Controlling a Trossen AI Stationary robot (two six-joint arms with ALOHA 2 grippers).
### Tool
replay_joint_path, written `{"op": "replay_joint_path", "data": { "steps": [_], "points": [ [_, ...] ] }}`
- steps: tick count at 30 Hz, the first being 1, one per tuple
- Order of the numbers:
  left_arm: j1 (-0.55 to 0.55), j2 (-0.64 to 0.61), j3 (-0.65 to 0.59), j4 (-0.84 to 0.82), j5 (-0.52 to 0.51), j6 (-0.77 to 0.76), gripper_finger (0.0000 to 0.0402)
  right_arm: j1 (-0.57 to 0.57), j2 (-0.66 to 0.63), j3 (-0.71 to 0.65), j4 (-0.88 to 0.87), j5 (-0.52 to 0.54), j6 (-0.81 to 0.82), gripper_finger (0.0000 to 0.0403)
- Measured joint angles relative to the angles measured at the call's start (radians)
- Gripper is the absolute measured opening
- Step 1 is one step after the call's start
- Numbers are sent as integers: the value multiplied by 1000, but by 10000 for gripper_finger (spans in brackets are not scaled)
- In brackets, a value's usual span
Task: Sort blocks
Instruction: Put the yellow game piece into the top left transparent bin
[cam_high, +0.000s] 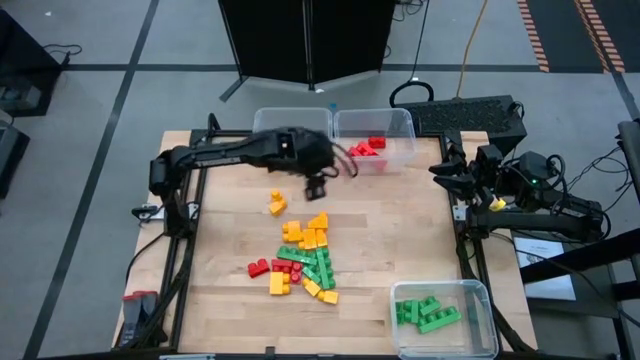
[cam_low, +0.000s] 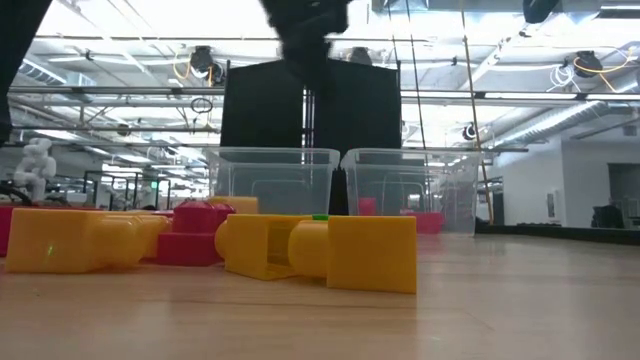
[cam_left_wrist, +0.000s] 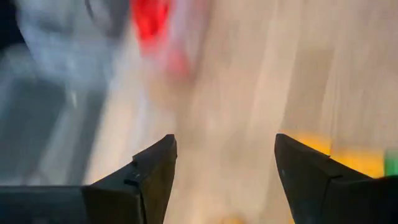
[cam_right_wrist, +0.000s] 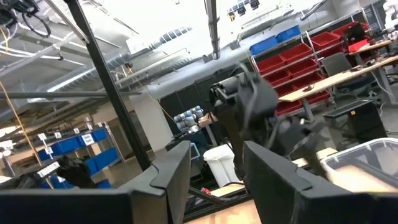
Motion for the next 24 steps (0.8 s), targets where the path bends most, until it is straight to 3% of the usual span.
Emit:
{"op": "replay_joint_path", "data": {
  "steps": [3, 8, 15, 19, 24],
  "points": [
    [-42, -31, -82, -75, -23, 6, 237, 0, 0, 0, -2, 0, -18, 144],
    [-108, -109, -291, -10, -28, -29, 237, 0, 0, 0, -2, 0, -14, 144],
    [-92, -310, -658, 147, -73, -278, 237, 0, 0, 0, 1, 2, 11, 144],
    [-79, -364, -746, 157, -125, -374, 237, 0, 0, 0, 2, 17, 10, 144],
    [-47, -356, -809, 252, -125, -381, 237, 0, 0, 0, 2, 38, 0, 144]
  ]
}}
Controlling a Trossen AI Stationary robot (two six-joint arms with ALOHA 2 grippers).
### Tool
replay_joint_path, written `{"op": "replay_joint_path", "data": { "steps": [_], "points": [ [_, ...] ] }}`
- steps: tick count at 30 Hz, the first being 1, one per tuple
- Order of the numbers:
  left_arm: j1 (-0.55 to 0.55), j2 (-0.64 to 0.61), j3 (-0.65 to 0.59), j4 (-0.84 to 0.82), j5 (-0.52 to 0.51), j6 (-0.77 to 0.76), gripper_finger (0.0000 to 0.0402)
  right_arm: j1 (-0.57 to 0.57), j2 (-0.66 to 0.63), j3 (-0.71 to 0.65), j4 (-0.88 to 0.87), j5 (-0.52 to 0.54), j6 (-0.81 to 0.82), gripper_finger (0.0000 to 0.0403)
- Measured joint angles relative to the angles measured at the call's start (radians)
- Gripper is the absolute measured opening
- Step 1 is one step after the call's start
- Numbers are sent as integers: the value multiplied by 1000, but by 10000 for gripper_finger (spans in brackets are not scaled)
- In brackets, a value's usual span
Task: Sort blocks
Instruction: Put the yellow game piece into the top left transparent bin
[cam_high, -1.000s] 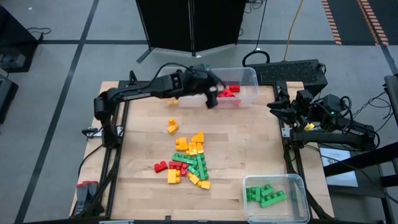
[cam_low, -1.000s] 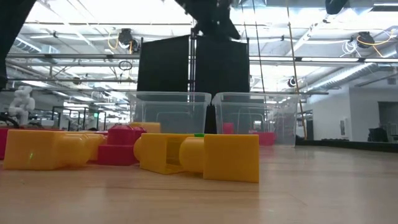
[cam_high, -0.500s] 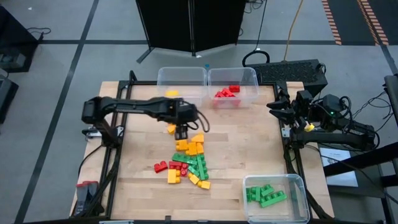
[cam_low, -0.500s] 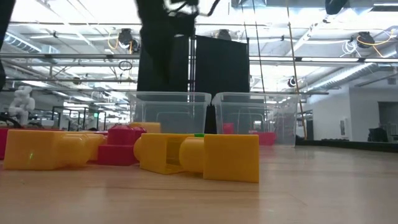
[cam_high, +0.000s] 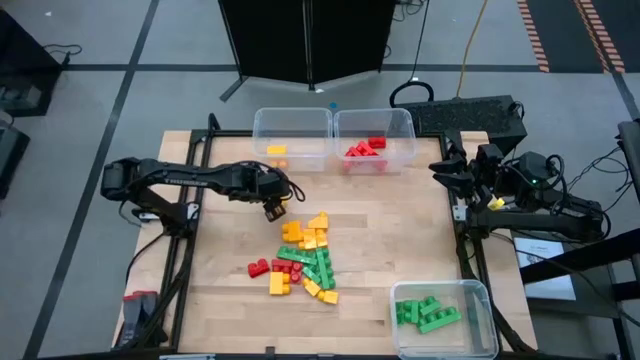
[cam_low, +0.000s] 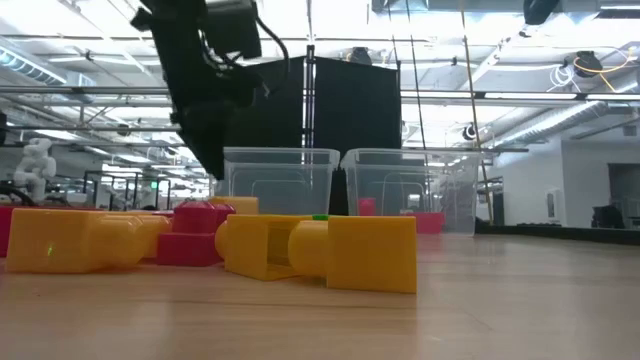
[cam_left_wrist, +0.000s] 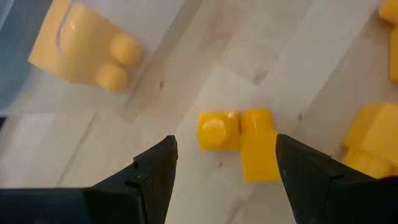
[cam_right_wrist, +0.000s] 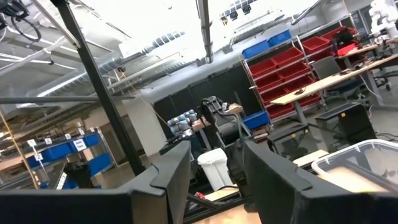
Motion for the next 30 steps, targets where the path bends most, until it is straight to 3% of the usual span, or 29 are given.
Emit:
{"op": "replay_joint_path", "data": {
  "steps": [14, 21, 30],
  "points": [
    [91, 10, -167, 225, -12, -1, 237, 0, 0, 0, 0, 15, 15, 144],
    [92, 15, -192, 306, 20, -10, 235, 0, 0, 0, 0, 18, 11, 144],
    [92, 70, -192, 302, 37, -46, 153, 0, 0, 0, 0, 19, 11, 144]
  ]
}}
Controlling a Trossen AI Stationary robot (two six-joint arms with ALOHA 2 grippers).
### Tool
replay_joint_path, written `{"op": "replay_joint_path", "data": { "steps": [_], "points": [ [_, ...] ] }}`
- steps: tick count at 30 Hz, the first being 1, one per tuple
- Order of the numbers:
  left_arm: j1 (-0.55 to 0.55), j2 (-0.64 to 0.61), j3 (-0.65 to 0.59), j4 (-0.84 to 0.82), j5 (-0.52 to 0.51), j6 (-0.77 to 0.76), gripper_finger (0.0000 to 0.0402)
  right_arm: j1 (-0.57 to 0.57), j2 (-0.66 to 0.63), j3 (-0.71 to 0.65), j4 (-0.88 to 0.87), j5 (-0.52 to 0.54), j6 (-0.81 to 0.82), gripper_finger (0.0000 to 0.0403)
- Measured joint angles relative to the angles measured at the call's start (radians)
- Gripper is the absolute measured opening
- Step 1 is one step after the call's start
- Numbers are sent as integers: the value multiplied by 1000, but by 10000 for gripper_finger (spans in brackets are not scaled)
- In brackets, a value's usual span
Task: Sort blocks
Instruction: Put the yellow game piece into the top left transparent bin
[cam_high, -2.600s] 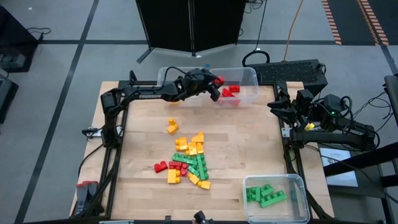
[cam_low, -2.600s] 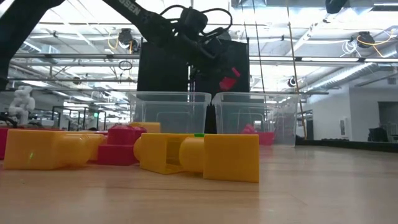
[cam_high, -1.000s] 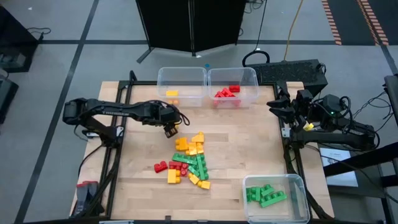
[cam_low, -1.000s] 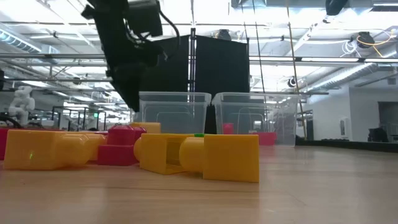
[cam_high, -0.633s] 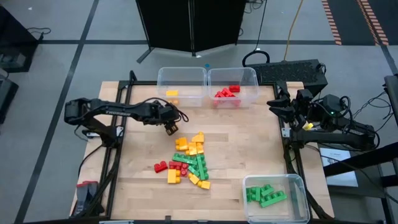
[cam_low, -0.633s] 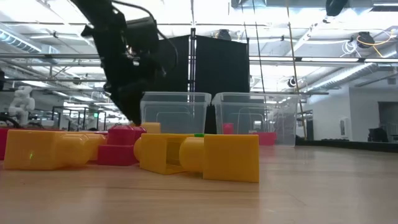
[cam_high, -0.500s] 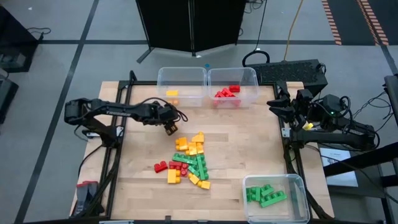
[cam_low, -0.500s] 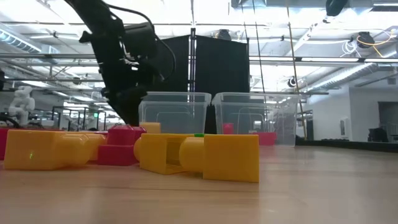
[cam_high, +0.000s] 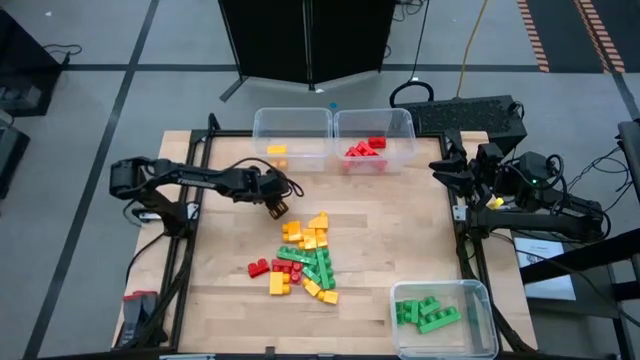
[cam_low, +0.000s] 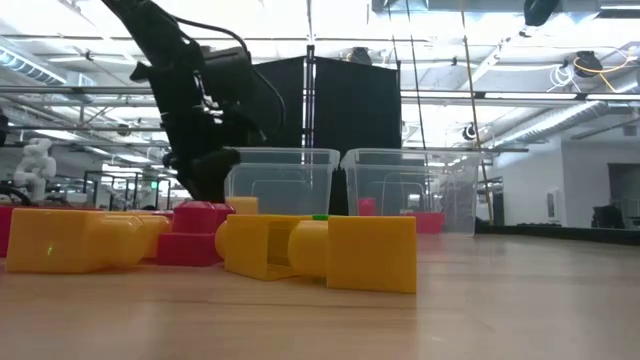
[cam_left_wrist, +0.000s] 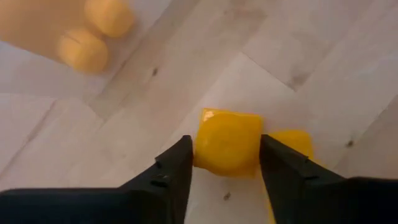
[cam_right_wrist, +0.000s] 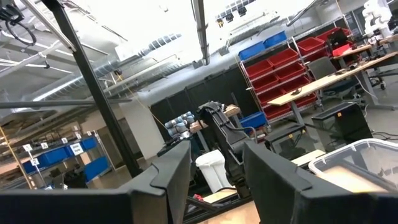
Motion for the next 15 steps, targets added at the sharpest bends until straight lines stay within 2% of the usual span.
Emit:
{"op": "replay_joint_path", "data": {
  "steps": [7, 15],
  "points": [
    [-1, 19, 6, 0, 8, -18, 78, 0, 0, 0, 0, 0, 0, 144],
    [-4, 13, 55, -23, 11, -33, 87, 0, 0, 0, 0, 0, 0, 144]
  ]
}}
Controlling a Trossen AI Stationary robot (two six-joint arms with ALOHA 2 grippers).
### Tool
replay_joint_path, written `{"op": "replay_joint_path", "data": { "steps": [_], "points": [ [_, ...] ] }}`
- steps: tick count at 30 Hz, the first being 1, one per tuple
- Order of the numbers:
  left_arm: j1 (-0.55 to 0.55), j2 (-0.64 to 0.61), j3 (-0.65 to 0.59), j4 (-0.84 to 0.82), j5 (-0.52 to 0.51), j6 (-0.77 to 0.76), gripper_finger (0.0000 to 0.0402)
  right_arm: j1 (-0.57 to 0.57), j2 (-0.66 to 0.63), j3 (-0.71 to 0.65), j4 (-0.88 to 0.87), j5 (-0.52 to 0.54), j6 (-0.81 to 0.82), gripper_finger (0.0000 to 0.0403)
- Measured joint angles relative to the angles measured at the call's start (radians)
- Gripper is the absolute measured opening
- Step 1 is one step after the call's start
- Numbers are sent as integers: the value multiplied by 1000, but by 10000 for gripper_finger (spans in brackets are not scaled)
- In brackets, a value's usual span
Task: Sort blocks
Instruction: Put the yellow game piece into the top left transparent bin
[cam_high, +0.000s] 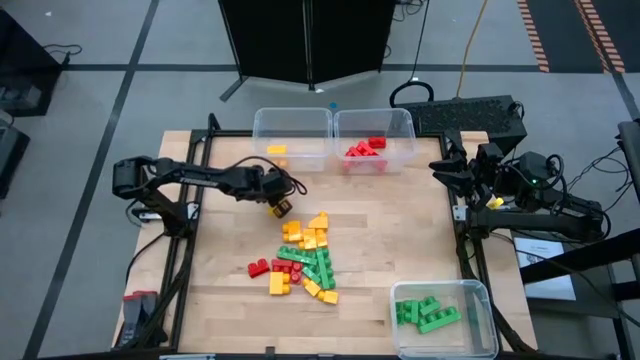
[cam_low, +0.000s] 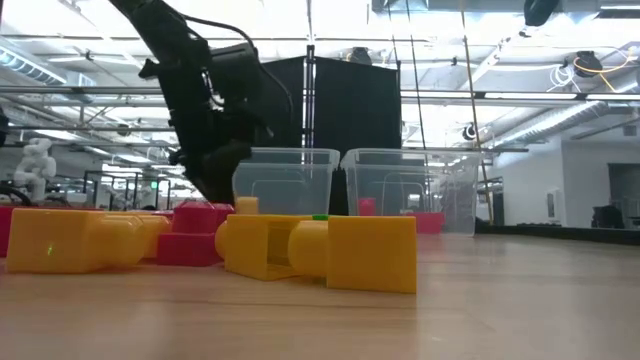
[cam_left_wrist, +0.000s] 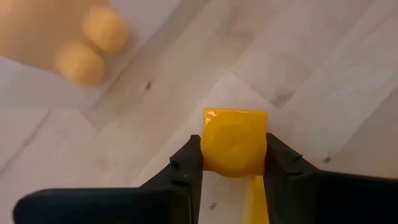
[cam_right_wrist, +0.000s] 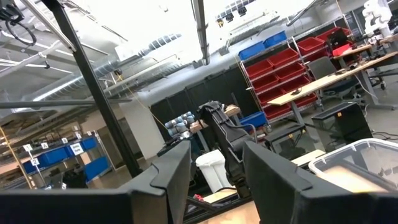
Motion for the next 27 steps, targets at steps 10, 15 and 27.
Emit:
{"op": "replay_joint_path", "data": {
  "steps": [10, 15, 27],
  "points": [
    [-40, -1, 177, -92, 67, -26, 93, 0, 0, 0, -1, 0, 0, 144],
    [-80, -17, 362, -135, 65, -17, 94, 0, 0, 0, -1, -1, -4, 144],
    [68, -46, 495, -126, -347, 173, 95, 0, 0, 0, -3, -1, 0, 144]
  ]
}}
